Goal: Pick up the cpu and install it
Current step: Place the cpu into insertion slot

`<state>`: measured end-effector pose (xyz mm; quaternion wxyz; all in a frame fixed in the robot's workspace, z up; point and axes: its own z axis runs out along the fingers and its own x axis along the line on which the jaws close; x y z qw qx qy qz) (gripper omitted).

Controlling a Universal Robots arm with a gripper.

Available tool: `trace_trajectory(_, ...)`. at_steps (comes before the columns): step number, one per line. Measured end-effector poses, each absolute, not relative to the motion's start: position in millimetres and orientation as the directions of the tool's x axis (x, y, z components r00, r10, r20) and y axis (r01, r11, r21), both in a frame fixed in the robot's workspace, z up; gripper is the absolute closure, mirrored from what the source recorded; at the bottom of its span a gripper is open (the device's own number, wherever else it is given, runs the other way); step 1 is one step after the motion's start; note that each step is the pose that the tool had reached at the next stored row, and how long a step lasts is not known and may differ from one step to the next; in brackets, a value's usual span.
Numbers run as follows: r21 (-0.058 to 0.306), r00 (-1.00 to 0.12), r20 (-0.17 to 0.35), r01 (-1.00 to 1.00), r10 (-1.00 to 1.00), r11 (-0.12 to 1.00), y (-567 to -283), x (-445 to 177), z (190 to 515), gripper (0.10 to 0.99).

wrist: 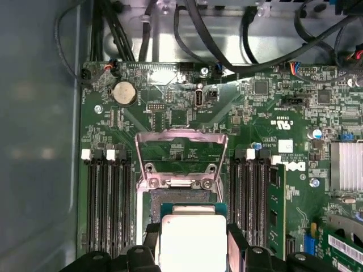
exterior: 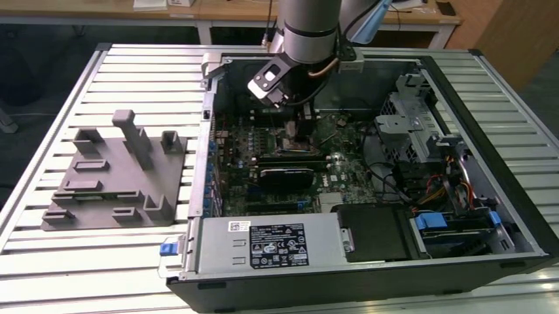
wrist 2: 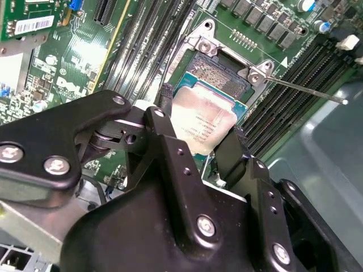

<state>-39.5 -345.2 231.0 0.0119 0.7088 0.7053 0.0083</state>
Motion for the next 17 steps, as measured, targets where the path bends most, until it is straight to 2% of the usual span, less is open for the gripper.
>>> trace_trajectory(17, 0.042, -0.01, -0.005, 0.999, 1.0, 0.01, -345.2, -40.6, 221.4, 0.541)
